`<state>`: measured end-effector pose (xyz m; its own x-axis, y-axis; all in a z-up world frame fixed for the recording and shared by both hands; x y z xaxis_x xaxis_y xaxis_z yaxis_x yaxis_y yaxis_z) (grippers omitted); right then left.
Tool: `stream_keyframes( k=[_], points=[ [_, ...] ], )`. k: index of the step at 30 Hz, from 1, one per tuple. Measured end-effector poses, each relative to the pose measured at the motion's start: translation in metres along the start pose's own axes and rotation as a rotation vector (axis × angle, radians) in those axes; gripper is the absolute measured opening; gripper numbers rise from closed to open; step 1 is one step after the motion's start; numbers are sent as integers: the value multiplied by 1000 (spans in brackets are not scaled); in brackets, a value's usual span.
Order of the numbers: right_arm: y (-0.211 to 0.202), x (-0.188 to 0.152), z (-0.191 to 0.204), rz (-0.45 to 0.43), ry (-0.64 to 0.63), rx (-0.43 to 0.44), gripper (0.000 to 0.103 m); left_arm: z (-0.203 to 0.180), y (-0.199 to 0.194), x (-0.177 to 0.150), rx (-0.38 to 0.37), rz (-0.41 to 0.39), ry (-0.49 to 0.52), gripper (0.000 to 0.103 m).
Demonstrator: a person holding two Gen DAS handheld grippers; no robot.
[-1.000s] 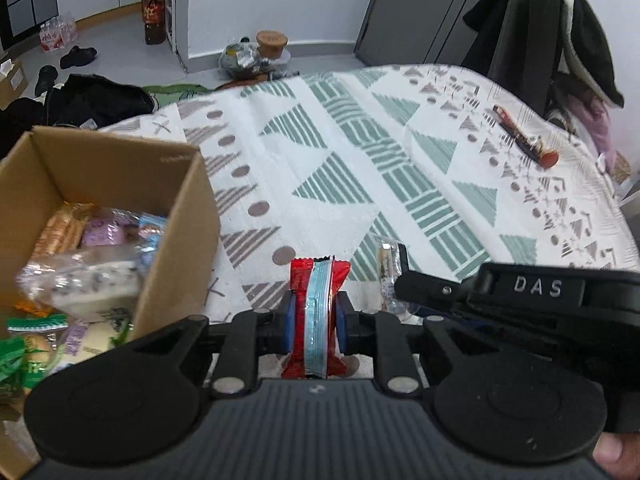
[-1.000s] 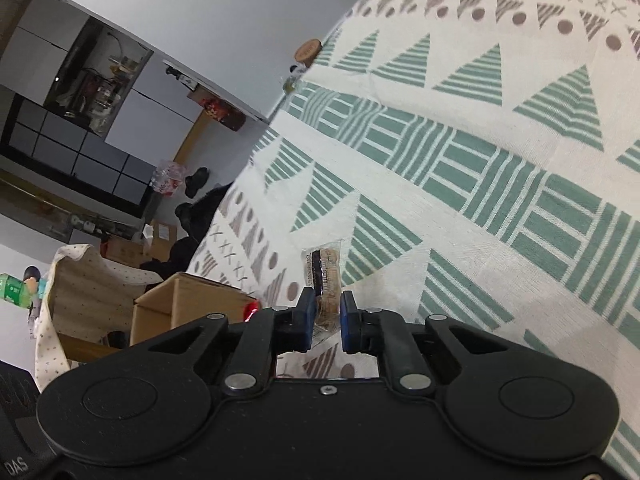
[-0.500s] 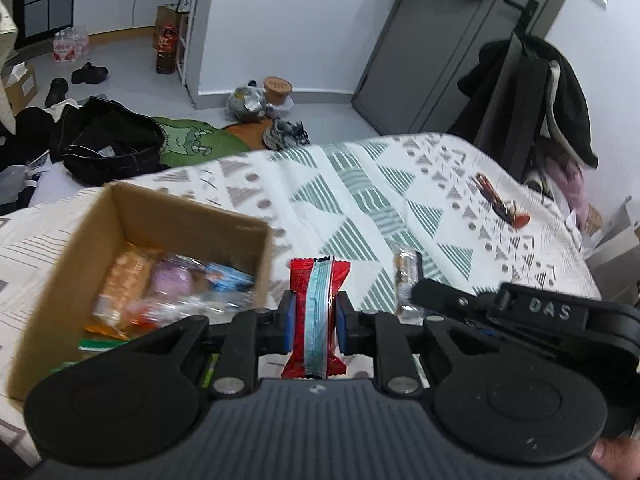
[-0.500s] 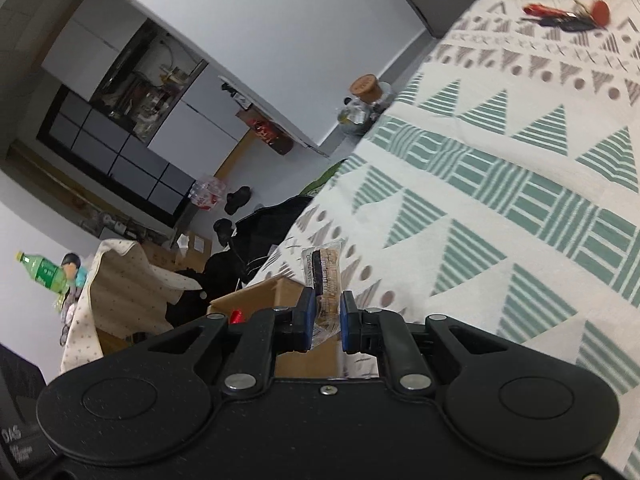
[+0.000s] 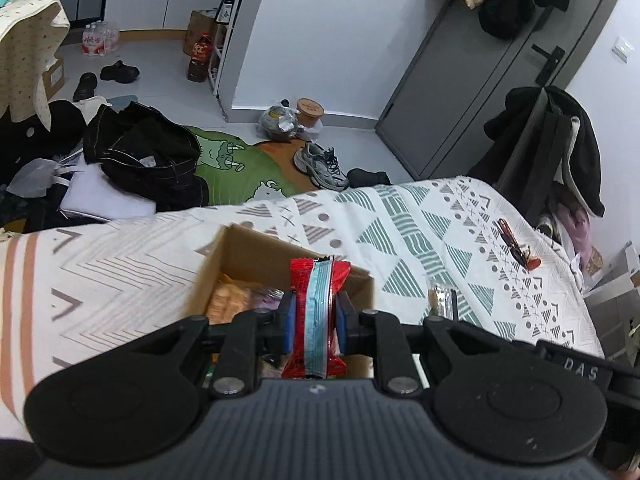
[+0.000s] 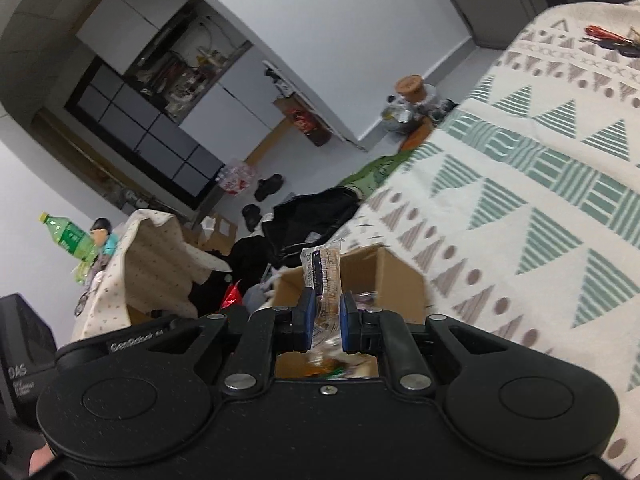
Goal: Organize snacks
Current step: 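Carry both items over the cardboard box and open both tools to drop them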
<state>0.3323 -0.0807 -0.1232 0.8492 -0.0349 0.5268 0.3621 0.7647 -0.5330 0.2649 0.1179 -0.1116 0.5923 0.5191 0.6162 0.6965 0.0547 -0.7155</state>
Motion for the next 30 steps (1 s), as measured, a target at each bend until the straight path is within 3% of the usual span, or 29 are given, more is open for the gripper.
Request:
stream_keyframes(
  k=[14,18,21,26,30],
  points=[
    [19,-5,41,-17,18,-18,13,25,-32,16,-2,19,-14,24],
    [24,2,46,-34,20,-46,24,38,-43,19,18,7,-33,28],
    [17,1,46,-43,26,-60,32,41,-48,16,34,17,-28,38],
    [-4,-7,37,-47,38,-102,34,39,-56,12,50,9,17,62],
    [-23,-14,32,-45,29,-140,47,36,-63,9,45,-8,35,76]
  ],
)
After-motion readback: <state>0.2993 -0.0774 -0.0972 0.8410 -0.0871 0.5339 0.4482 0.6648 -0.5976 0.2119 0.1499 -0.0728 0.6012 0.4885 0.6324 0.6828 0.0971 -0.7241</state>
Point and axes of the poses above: each gripper's, at about its wrist camera, not at the fingertips, and y roughly the way its jaws point, z to its left, x to its top, the point moved 6 cm from there along y, roughly the way its jaws point, and after that the axes turned 1 degree about y, right-handed, at the moved point
